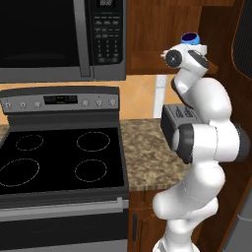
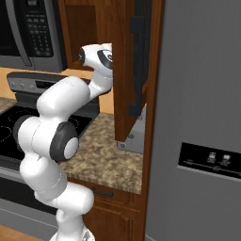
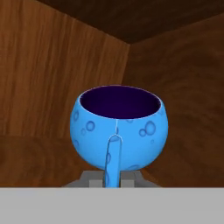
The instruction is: Gather all objects into one cabinet and sort the glasses and bowls to opposite sides.
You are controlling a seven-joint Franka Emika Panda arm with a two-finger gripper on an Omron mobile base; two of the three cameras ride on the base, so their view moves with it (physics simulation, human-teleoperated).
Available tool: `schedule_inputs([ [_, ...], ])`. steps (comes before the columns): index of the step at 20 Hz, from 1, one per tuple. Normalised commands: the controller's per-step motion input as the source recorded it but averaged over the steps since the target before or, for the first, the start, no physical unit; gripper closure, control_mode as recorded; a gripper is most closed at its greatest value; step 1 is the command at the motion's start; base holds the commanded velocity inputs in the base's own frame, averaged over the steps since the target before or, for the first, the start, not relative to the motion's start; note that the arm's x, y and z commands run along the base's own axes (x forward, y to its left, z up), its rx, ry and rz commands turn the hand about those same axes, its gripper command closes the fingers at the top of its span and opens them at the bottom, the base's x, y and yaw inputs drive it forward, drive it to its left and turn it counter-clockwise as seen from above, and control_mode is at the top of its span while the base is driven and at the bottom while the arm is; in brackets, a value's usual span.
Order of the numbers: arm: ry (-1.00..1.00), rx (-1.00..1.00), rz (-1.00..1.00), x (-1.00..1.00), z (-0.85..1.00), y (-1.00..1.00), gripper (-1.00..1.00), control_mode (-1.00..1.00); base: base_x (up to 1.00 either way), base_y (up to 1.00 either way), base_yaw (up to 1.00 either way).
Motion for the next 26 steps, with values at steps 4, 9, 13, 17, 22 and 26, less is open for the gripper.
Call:
schedule_inputs([
  [4,-0.07,0.0,0.0,-0.65,0.39,0.11,1.0,-1.0,0.0,0.0,0.0],
  [9,-0.04,0.01,0.0,-0.88,0.41,0.15,1.0,-1.0,0.0,0.0,0.0],
  [13,0.08,0.21,0.05,-0.73,0.15,0.03,1.0,-1.0,0.0,0.0,0.0],
  [17,0.14,0.31,0.11,-0.88,0.02,0.03,1.0,-1.0,0.0,0.0,0.0],
  [22,0.04,0.25,0.15,-1.0,0.04,0.15,1.0,-1.0,0.0,0.0,0.0],
  [26,0.0,0.11,0.07,-0.5,0.0,0.05,1.0,1.0,-0.5,0.04,0.06],
])
